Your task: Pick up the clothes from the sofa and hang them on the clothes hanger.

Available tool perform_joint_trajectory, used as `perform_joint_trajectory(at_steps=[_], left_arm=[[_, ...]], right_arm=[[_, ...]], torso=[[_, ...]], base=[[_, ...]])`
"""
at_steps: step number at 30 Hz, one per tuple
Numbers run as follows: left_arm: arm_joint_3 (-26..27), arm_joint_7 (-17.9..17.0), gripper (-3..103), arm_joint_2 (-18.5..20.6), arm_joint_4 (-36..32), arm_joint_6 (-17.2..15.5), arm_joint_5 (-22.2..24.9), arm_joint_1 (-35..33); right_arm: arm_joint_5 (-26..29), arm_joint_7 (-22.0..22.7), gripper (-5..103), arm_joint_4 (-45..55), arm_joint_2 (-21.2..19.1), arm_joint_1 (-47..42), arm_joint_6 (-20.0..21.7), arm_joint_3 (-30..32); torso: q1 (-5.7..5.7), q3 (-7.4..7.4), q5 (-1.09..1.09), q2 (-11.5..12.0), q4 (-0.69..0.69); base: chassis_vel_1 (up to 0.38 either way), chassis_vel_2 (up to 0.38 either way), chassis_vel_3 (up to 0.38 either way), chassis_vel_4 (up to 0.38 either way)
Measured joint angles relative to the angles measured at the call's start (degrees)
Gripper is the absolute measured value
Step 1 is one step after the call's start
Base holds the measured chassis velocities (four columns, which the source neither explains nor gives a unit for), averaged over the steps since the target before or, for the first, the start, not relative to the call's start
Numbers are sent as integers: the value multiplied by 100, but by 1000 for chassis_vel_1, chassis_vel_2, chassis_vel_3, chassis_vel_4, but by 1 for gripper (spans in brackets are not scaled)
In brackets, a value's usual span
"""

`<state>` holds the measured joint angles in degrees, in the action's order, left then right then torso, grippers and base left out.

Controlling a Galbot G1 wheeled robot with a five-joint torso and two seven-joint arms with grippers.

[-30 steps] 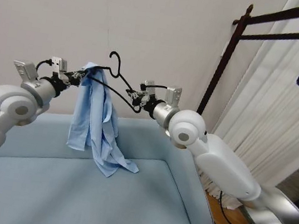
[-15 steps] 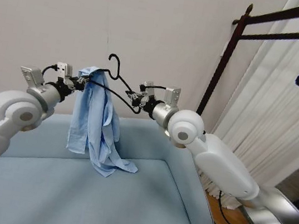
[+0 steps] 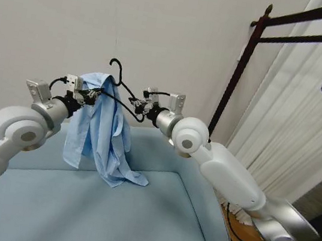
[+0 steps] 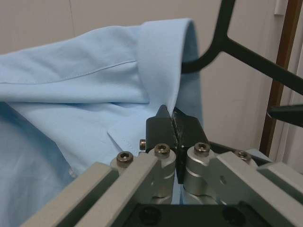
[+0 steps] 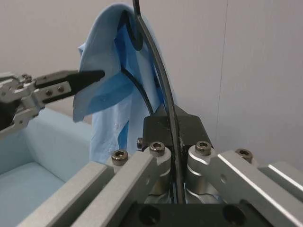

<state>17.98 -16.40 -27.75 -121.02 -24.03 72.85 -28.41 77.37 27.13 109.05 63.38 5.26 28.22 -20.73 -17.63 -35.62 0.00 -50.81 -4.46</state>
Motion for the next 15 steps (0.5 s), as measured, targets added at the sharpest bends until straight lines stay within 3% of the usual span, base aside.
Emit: perform_joint_trajectory(at_steps=[15], left_arm=[[85,-58,0,-47,-206,28,-9,-269]], right_arm=[[-16,-24,2,-229,98,208,-4,-42]], torso=[[0,0,0,0,-1]], base=[[0,0,0,0]])
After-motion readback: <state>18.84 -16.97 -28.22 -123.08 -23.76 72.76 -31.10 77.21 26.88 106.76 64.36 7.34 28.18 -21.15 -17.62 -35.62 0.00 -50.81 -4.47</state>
